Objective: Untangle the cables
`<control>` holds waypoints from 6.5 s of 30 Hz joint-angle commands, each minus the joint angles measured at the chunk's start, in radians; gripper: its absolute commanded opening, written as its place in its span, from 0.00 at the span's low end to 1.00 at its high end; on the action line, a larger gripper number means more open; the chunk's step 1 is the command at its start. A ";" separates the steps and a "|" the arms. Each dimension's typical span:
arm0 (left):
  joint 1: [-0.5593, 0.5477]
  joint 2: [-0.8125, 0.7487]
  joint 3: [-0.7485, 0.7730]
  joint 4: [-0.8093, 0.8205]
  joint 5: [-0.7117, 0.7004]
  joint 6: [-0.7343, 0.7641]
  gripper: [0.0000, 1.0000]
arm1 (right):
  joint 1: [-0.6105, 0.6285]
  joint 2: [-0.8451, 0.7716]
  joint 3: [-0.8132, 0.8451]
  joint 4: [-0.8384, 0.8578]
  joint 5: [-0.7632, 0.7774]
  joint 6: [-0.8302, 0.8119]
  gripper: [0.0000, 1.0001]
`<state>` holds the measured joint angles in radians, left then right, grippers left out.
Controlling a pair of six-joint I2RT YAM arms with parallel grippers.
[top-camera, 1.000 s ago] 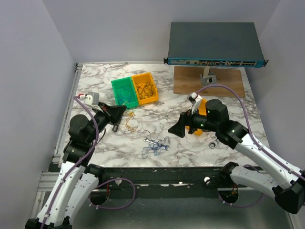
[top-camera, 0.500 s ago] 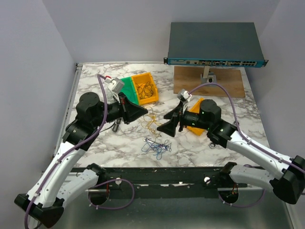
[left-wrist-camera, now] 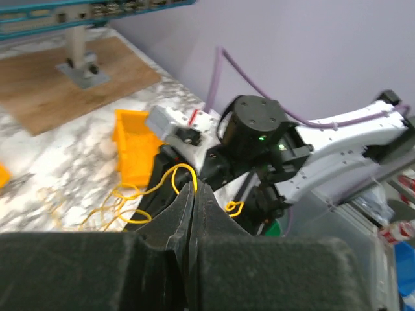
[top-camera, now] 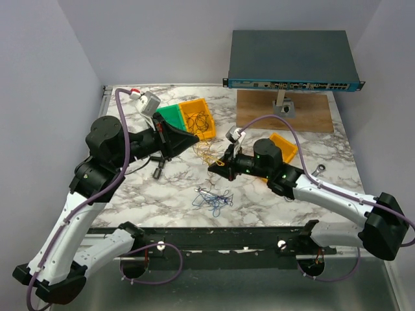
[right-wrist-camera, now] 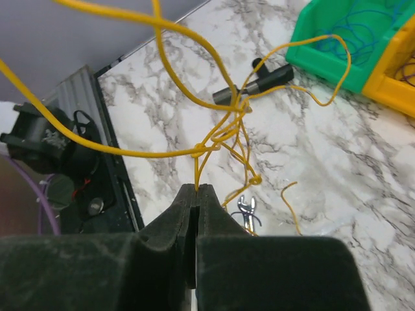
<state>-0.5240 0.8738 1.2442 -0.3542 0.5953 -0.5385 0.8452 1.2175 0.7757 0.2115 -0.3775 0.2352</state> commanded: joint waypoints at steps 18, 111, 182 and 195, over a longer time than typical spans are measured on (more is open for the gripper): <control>0.089 -0.203 0.157 -0.428 -1.172 0.160 0.00 | 0.004 -0.222 0.105 -0.344 0.823 0.090 0.01; -0.290 0.440 0.147 0.136 -0.367 -0.038 0.00 | 0.078 -0.377 0.036 -0.536 1.227 0.200 0.01; -0.375 1.518 0.750 -0.100 -0.311 -0.047 0.04 | -0.554 -0.053 0.100 -0.453 0.794 0.228 0.58; -0.374 1.370 0.743 -0.146 -0.362 0.019 0.36 | -0.554 -0.131 0.004 -0.466 0.690 0.269 0.54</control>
<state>-0.8963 2.3791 1.9942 -0.4648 0.2718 -0.5636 0.2882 1.1263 0.8154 -0.2279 0.3454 0.4744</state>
